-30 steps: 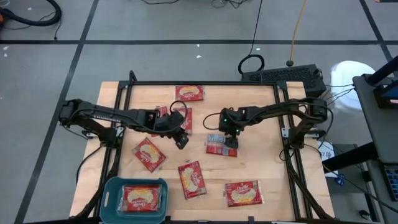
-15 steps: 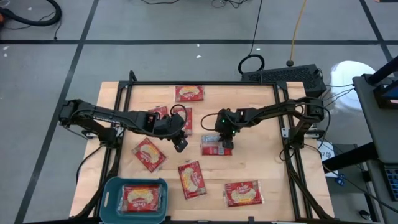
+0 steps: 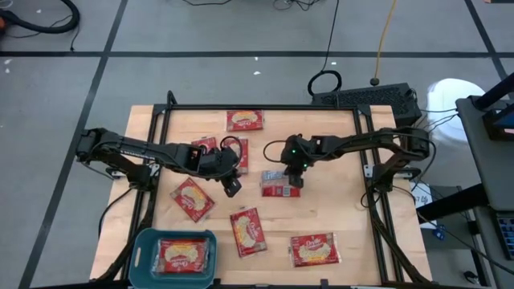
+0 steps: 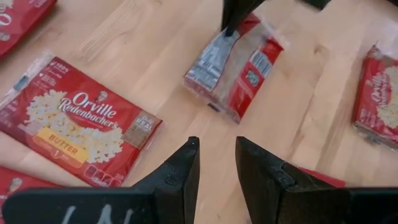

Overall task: Sort popcorn bags into baskets
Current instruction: Put the popcorn sachet into the bin

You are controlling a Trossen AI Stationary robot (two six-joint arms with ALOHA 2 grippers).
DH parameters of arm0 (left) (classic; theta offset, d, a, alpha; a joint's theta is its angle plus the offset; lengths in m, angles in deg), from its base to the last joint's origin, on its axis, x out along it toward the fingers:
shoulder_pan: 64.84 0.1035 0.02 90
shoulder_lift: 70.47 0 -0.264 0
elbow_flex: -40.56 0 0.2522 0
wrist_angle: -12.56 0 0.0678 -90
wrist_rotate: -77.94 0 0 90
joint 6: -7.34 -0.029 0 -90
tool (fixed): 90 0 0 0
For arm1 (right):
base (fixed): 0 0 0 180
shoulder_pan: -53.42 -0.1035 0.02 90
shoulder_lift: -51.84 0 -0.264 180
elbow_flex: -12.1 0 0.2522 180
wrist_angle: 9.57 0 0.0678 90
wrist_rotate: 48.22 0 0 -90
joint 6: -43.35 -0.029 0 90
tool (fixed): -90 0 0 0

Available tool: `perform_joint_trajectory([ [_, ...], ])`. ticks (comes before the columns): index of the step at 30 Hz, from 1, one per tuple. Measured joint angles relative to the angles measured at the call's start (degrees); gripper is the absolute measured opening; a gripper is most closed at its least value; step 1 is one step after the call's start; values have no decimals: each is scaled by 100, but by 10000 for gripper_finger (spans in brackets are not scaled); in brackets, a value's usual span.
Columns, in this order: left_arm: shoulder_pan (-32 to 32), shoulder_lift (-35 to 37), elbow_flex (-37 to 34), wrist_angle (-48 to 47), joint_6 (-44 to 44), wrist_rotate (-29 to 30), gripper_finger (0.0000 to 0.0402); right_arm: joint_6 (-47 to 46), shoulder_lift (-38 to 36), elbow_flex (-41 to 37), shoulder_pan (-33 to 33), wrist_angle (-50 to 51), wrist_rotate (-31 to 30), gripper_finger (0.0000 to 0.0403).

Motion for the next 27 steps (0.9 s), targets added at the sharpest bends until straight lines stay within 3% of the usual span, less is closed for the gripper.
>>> perform_joint_trajectory([
  [6,63,0,0,-233,-31,3,106,-338,-685,7,-10,514,-33,0],
  [14,244,0,-2,-200,-11,16,106,-375,-1418,10,-5,966,-577,0],
  [24,432,0,-2,31,202,457,108,-372,-1521,13,-2,930,-1075,0],
  [27,474,0,-3,438,164,498,128,-372,-1547,13,-3,862,-1189,0],
])
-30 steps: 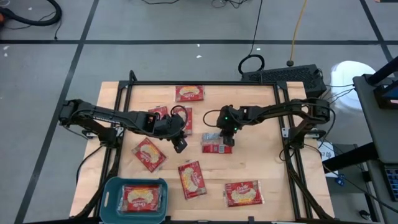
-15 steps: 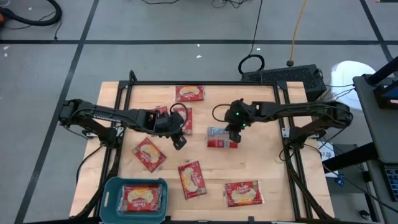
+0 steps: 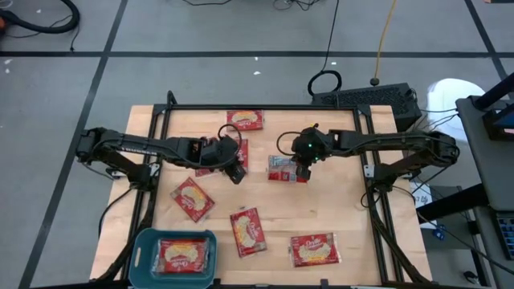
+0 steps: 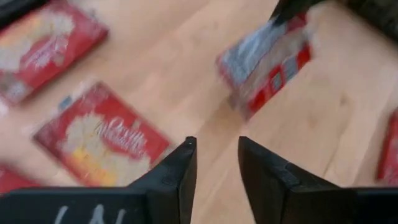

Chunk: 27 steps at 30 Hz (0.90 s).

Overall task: Sort popcorn bags into baskets
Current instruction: Put the popcorn sachet into the bin

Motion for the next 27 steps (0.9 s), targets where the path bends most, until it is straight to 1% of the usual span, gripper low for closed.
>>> perform_joint_trajectory([
  [5,30,-61,1,631,-79,581,199,-13,-120,11,4,-203,-157,0],
  [9,138,-163,3,824,-353,460,257,16,-134,11,16,-295,-304,0],
  [13,204,-349,-21,1082,-753,222,292,206,-150,11,68,-412,-314,0],
  [15,229,-468,18,1488,-871,88,300,319,-142,11,113,-469,-319,0],
  [17,263,-611,-10,1579,-1012,5,302,425,-147,11,166,-557,-365,0],
  [18,289,-718,-5,1844,-1073,-61,300,484,-147,11,202,-591,-425,0],
  [21,401,-901,-13,2019,-1231,-177,288,716,-145,11,305,-676,-430,0],
  [23,517,-990,8,2332,-1272,-329,278,864,-142,11,377,-798,-426,0],
  [24,605,-992,-7,2338,-1268,-414,274,896,-146,11,409,-829,-410,0],
  [27,863,-929,9,2771,-1091,-466,266,957,-142,11,496,-979,-406,0],
])
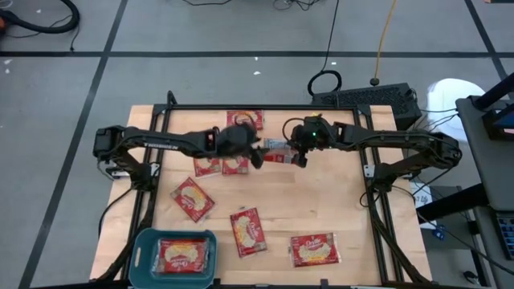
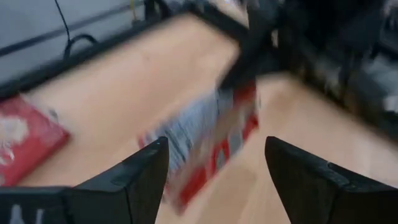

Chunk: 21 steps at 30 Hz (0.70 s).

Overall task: Sort popcorn bags into baskets
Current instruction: Put the popcorn sachet into the bin

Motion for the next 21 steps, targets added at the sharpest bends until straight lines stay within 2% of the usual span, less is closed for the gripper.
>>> perform_joint_trajectory([
  [5,369,95,-1,169,-173,-126,284,77,-3,0,22,-332,11,0],
  [10,731,7,0,441,-220,-1087,319,-109,-2,0,22,-825,154,0],
  [12,820,-16,-9,437,-225,-1291,324,-309,-3,0,22,-931,200,0],
  [17,950,-8,-4,652,-231,-1730,312,-352,-4,0,22,-1085,457,0],
  [21,989,-11,-4,790,-265,-1830,295,-308,-30,0,22,-1128,456,0],
])
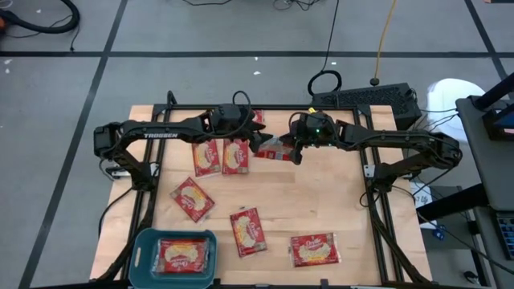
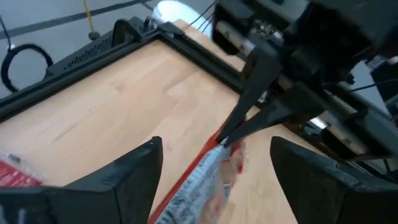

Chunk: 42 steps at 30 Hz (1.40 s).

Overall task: Sort popcorn bags into baskets
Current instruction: Put the popcorn sachet into the bin

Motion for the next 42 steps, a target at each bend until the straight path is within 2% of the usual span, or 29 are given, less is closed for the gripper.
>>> perform_joint_trajectory([
  [7,54,0,0,6,-99,-17,281,1,-175,-1,0,-12,1,0],
  [16,116,0,0,341,132,-464,311,-5,-237,-2,0,-19,0,1],
  [21,99,0,0,347,169,-516,296,2,-237,-2,0,5,0,1],
  [29,-37,0,0,52,382,-560,261,-542,-47,-4,126,1236,21,3],
  [34,-327,0,0,-126,589,-560,244,-348,536,0,369,1126,473,44],
  [42,-925,0,0,-606,876,-253,227,290,1715,-2,914,364,603,159],
])
